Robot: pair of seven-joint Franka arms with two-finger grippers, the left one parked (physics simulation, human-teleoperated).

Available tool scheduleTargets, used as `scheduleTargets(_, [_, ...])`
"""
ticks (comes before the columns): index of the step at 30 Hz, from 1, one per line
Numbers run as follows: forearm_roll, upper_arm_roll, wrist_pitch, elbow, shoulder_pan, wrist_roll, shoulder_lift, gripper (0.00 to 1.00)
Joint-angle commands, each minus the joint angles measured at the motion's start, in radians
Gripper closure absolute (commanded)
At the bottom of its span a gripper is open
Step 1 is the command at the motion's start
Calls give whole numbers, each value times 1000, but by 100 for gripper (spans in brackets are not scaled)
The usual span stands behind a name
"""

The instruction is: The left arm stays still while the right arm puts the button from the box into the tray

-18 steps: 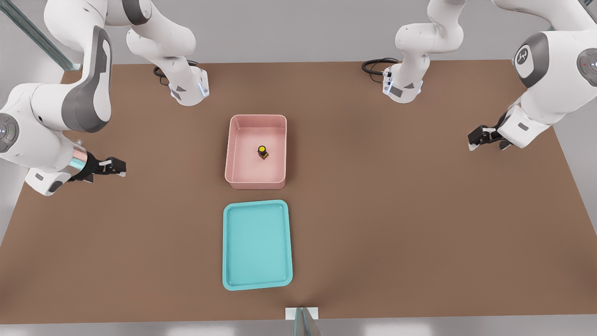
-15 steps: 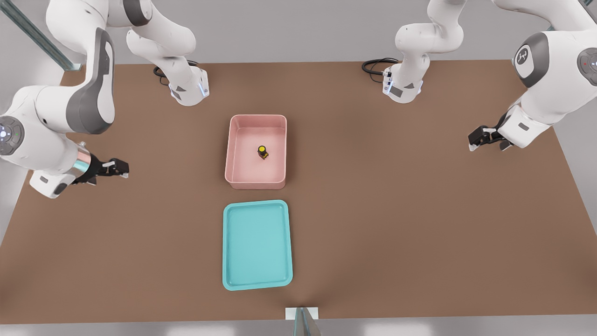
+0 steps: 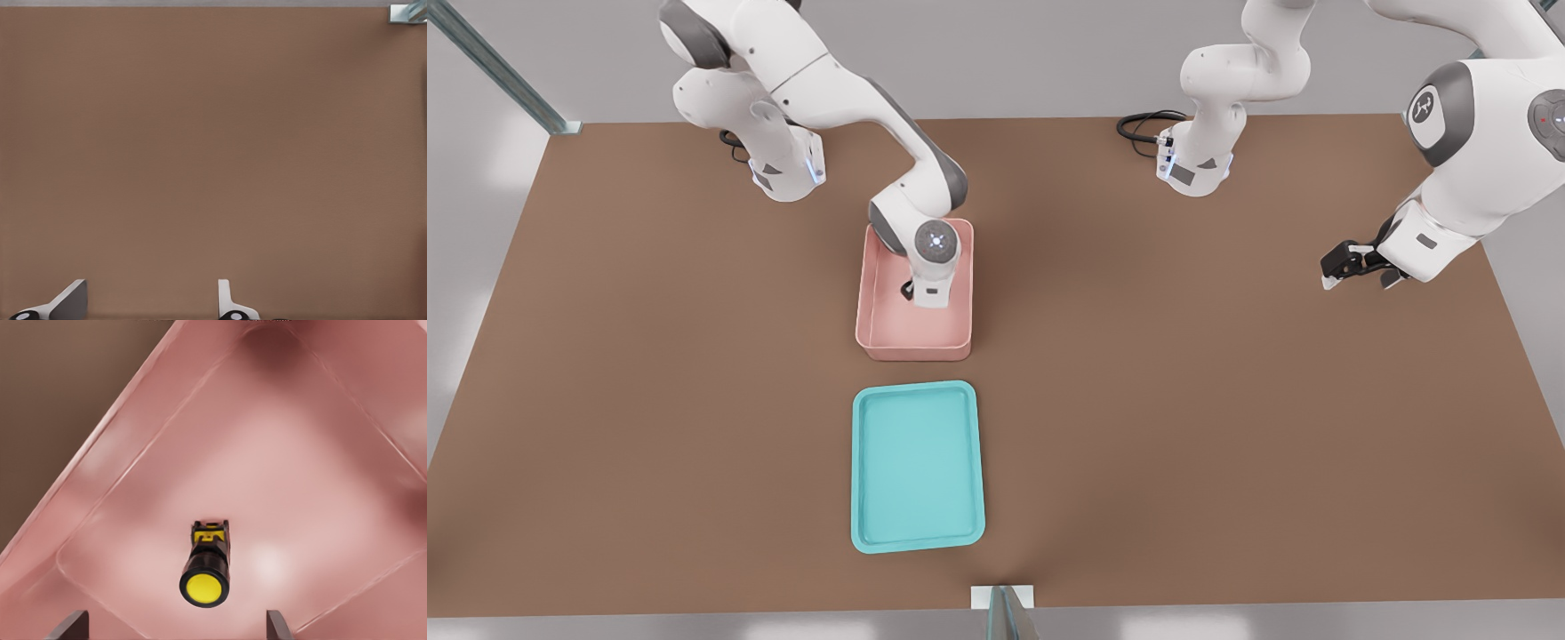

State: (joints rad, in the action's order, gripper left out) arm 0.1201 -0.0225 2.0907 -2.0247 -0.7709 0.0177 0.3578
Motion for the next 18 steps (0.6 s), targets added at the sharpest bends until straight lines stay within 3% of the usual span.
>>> scheduleTargets(1, [7,-1,311,-48,-1,-226,1,1])
scheduleTargets(18, [-31,-11,425,-227,-13,-211,21,1])
